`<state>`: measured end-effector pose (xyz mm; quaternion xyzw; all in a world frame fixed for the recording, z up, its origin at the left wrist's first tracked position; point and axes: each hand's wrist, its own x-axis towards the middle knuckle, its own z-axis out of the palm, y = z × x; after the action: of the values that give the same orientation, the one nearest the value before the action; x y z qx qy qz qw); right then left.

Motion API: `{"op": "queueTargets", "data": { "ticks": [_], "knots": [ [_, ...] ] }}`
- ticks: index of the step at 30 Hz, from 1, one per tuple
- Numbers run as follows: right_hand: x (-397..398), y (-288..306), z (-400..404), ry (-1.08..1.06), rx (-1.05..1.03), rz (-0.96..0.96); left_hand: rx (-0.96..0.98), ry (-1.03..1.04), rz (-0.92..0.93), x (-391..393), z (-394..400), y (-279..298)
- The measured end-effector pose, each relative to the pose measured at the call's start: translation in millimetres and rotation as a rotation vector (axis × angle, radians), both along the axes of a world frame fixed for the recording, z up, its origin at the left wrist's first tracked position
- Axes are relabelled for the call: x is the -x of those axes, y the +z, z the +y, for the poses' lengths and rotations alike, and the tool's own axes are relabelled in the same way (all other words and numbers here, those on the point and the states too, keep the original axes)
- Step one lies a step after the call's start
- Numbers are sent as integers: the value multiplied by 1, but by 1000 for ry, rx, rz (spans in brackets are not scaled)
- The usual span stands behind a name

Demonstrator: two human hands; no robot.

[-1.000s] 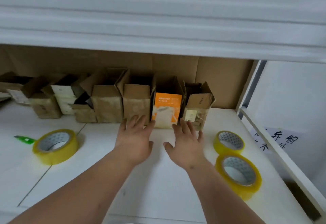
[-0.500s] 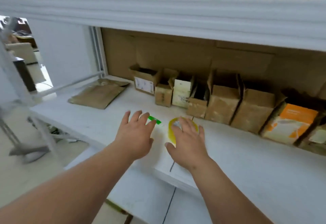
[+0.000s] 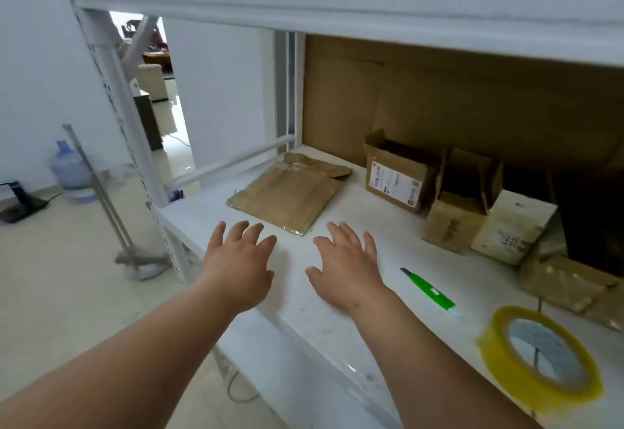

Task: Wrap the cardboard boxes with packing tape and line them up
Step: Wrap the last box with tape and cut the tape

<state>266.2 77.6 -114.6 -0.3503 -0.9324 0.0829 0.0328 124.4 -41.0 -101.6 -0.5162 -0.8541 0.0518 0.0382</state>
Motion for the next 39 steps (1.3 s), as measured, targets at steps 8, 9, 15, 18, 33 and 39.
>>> {"op": "queueTargets", "data": {
  "ticks": [8,9,15,18,33,39],
  "knots": [
    [110,-13,48,-16,21,-91,0,75,-59,99,29,-19],
    [119,-16,53,-41,29,-111,0,67,-69,109,34,-22],
    [150,-30,67,-199,75,-62,-28,-81,-120,167,67,-25],
    [161,-33,61,-182,24,2,-27,-179,-137,184,78,-23],
    [133,-37,-11,-530,-211,590,-284,-454,-211,180,71,-27],
    [103,-15,-39,-835,691,1381,-589,-455,-506,155,56,-23]
  ]
}}
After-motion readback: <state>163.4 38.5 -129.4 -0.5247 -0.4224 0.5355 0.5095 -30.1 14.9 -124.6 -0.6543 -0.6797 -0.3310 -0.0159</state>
